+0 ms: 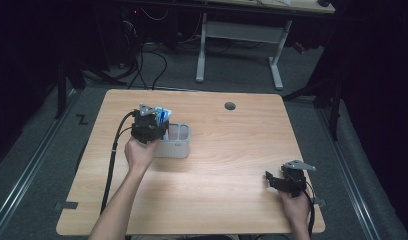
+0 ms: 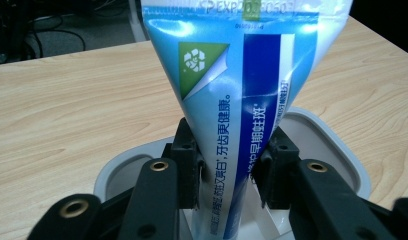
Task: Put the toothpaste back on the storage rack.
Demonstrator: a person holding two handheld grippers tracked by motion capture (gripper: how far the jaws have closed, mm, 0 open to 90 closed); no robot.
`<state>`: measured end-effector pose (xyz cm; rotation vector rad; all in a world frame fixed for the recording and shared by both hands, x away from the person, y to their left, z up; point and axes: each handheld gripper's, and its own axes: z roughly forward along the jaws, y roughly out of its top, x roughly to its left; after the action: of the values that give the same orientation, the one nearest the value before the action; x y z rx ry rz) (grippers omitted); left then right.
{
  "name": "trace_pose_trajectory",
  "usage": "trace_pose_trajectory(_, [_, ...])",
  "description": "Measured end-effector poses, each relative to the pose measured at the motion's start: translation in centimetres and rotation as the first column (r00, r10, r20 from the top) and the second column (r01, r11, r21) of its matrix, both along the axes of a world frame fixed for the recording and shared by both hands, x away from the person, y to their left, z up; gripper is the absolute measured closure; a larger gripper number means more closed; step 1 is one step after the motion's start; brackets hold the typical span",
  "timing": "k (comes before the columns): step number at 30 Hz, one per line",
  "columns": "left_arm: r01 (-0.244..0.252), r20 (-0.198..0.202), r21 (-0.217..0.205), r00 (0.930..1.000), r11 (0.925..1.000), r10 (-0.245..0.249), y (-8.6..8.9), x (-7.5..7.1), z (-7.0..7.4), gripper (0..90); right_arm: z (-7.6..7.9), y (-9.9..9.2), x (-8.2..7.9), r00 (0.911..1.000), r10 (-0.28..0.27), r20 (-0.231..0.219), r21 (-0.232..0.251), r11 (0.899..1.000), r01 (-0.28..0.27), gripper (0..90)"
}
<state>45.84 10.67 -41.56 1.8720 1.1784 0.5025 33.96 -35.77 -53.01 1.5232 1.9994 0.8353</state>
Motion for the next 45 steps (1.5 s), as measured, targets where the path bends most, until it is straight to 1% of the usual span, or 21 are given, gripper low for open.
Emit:
trace_pose_trajectory(1, [0.000,0.000,0.000,1.0000,1.0000,0.000,0.0,0.0,0.0,65.1,0.0,0.0,0.0,1.0000,0.000,0.000,0.000,1.000,0.000,28.9])
trace_pose_trajectory(2, [-0.004,0.008,-0.013,1.0000,0.9999,0.004,0.1,-0.1,0.2,63.4,0.0,0.0,0.0,1.0000,0.000,0.000,0.000,1.000,0.000,28.9])
trace_pose_trajectory(4, [-0.005,0.016,-0.018,0.9999,0.9998,0.006,0.3,-0.3,0.4,62.9,0.0,0.0,0.0,1.0000,0.000,0.000,0.000,1.000,0.000,29.0])
trace_pose_trajectory(6, [-0.004,0.020,-0.018,0.9998,0.9998,0.005,0.3,-0.4,0.5,62.9,0.0,0.0,0.0,1.0000,0.000,0.000,0.000,1.000,0.000,28.9])
trace_pose_trajectory(7, [-0.003,0.024,-0.008,0.9997,1.0000,0.003,0.4,-0.5,0.6,62.8,0.0,0.0,0.0,1.0000,-0.001,0.000,0.000,1.000,0.001,29.0])
trace_pose_trajectory(11, [-0.011,0.029,0.000,0.9995,0.9999,0.011,0.6,-0.6,0.6,60.8,0.0,0.0,0.0,1.0000,-0.005,0.000,0.003,1.000,0.005,29.0])
trace_pose_trajectory(13, [-0.011,0.033,0.001,0.9994,0.9999,0.011,0.6,-0.6,0.6,58.4,0.0,0.0,0.0,1.0000,-0.006,0.000,0.004,1.000,0.006,29.0])
trace_pose_trajectory(15, [-0.020,0.041,0.011,0.9990,0.9997,0.019,0.6,-0.8,0.6,55.5,0.0,0.0,0.0,1.0000,-0.005,0.000,0.004,1.000,0.005,29.0])
trace_pose_trajectory(16, [-0.018,0.044,0.010,0.9989,0.9998,0.018,0.7,-0.8,0.6,54.7,0.0,0.0,0.0,1.0000,-0.006,0.000,0.004,1.000,0.006,29.0])
trace_pose_trajectory(19, [-0.018,0.048,0.005,0.9987,0.9998,0.017,0.9,-0.9,0.6,48.4,0.0,0.0,0.0,1.0000,-0.007,-0.001,0.005,1.000,0.007,29.0])
trace_pose_trajectory(24, [-0.015,0.072,-0.008,0.9973,0.9998,0.016,1.5,-1.4,1.2,45.0,0.0,0.0,0.0,1.0000,-0.006,0.000,0.004,1.000,0.006,29.0])
trace_pose_trajectory(28, [-0.017,0.079,0.009,0.9968,0.9998,0.016,1.9,-1.7,1.5,44.3,0.0,0.0,0.0,1.0000,-0.006,0.000,0.003,1.000,0.006,29.0])
trace_pose_trajectory(32, [-0.026,0.092,0.008,0.9954,0.9996,0.025,2.3,-2.1,1.6,44.3,0.0,0.0,0.0,1.0000,-0.007,0.000,0.004,1.000,0.007,29.0])
trace_pose_trajectory(36, [-0.031,0.104,0.017,0.9941,0.9994,0.029,2.5,-2.4,1.8,44.9,0.0,0.0,0.0,1.0000,-0.007,0.000,0.003,1.000,0.007,28.9])
trace_pose_trajectory(37, [-0.033,0.114,0.019,0.9930,0.9993,0.031,2.7,-2.5,1.9,45.1,0.0,0.0,0.0,1.0000,-0.007,0.000,0.003,1.000,0.007,28.9])
trace_pose_trajectory(42, [-0.039,0.131,0.008,0.9906,0.9992,0.038,3.2,-3.0,2.2,45.3,0.0,0.0,0.0,1.0000,-0.007,0.000,0.003,1.000,0.007,28.8])
trace_pose_trajectory(43, [-0.043,0.139,0.005,0.9894,0.9991,0.042,3.5,-3.2,2.2,45.6,0.0,0.0,0.0,1.0000,-0.006,0.000,0.003,1.000,0.006,28.8])
trace_pose_trajectory(45, [-0.051,0.140,0.006,0.9890,0.9987,0.050,3.9,-3.4,2.2,45.8,0.0,0.0,0.0,1.0000,-0.006,0.000,0.002,1.000,0.006,28.7])
